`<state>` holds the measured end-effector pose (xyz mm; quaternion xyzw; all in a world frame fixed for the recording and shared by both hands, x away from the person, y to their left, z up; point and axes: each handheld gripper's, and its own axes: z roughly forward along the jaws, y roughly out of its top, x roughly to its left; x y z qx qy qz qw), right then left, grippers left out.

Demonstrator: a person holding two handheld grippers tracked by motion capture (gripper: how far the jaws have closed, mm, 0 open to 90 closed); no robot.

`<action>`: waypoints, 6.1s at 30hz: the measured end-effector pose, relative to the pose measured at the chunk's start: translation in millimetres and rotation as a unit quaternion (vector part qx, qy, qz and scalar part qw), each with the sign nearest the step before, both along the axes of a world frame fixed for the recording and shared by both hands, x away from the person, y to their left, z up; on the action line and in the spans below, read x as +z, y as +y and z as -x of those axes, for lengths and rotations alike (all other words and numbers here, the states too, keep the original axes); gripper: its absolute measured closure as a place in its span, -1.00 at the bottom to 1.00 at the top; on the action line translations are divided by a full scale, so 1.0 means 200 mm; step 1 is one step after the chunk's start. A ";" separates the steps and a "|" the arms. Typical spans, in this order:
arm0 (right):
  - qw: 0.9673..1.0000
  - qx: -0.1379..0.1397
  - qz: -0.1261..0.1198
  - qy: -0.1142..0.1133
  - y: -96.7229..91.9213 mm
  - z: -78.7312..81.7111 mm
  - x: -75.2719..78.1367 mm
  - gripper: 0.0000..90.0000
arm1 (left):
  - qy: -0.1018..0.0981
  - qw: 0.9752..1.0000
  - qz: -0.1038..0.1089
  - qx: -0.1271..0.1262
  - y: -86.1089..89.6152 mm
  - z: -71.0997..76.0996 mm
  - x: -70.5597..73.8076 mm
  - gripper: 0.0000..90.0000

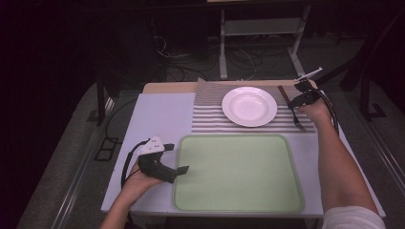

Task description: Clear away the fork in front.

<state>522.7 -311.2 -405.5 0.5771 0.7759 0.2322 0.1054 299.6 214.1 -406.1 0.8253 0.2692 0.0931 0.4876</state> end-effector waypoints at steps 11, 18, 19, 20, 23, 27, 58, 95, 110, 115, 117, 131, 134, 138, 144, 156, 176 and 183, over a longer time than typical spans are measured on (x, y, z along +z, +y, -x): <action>0.999 0.011 -0.017 -0.042 -0.05 0.13 0.09 0.72 | 0.000 1.000 -0.001 0.000 0.00 0.00 0.00 -1.00; 0.996 0.022 -0.022 -0.084 -0.07 0.25 0.20 0.72 | 0.001 1.000 0.000 0.000 0.00 0.00 0.00 -1.00; 0.996 0.023 -0.021 -0.089 -0.07 0.27 0.21 0.72 | 0.000 1.000 0.000 0.000 0.00 0.00 0.00 -1.00; 0.995 0.023 -0.024 -0.095 -0.07 0.29 0.22 0.72 | 0.000 1.000 0.000 0.000 0.00 0.00 0.00 -1.00; 0.993 0.034 -0.028 -0.111 -0.08 0.35 0.26 0.72 | 0.001 1.000 0.000 0.000 -0.01 0.00 0.00 -1.00; 0.991 0.041 -0.026 -0.125 -0.08 0.40 0.29 0.72 | 0.001 1.000 -0.001 -0.001 -0.01 0.00 0.00 -1.00; 0.949 0.200 -0.144 -0.195 0.25 0.90 0.36 0.71 | -0.005 1.000 0.006 -0.017 -0.10 0.01 0.04 -1.00; 0.916 0.311 -0.184 -0.172 0.64 1.03 0.28 0.71 | -0.033 0.993 0.058 -0.099 -0.72 -0.16 0.42 -0.37; 0.914 0.318 -0.186 -0.172 0.70 1.03 0.28 0.71 | -0.045 0.993 0.063 -0.085 -0.80 -0.18 0.42 0.37; 0.914 0.316 -0.184 -0.173 0.72 1.03 0.28 0.71 | -0.052 0.993 0.070 -0.083 -0.80 -0.17 0.42 0.62; 0.915 0.315 -0.184 -0.174 0.72 1.03 0.28 0.71 | -0.050 0.992 0.073 -0.084 -0.79 -0.17 0.42 0.66; 0.921 0.282 -0.193 -0.188 0.60 1.03 0.22 -0.38 | -0.028 0.991 0.084 -0.097 -0.65 -0.21 0.44 0.71; 0.925 0.266 -0.189 -0.193 0.54 1.03 0.19 -0.48 | -0.027 0.991 0.084 -0.096 -0.62 -0.21 0.44 0.71; 0.938 0.230 -0.145 -0.214 0.42 1.06 0.11 -0.69 | -0.021 0.992 0.085 -0.093 -0.50 -0.21 0.41 0.71; 0.946 0.203 -0.122 -0.220 0.28 1.13 0.00 -0.77 | -0.020 0.990 0.099 -0.099 -0.36 -0.17 0.39 0.71; 0.955 0.170 -0.118 -0.212 0.12 1.24 -0.13 -0.81 | 0.016 0.986 0.121 -0.115 -0.15 -0.05 0.36 0.70; 0.957 0.167 -0.103 -0.215 0.13 1.22 -0.14 -0.80 | 0.025 0.993 0.078 -0.081 -0.05 -0.12 0.21 0.66; 0.957 0.171 -0.094 -0.215 0.14 1.22 -0.15 -0.80 | 0.040 0.995 0.069 -0.052 -0.06 -0.21 0.15 0.57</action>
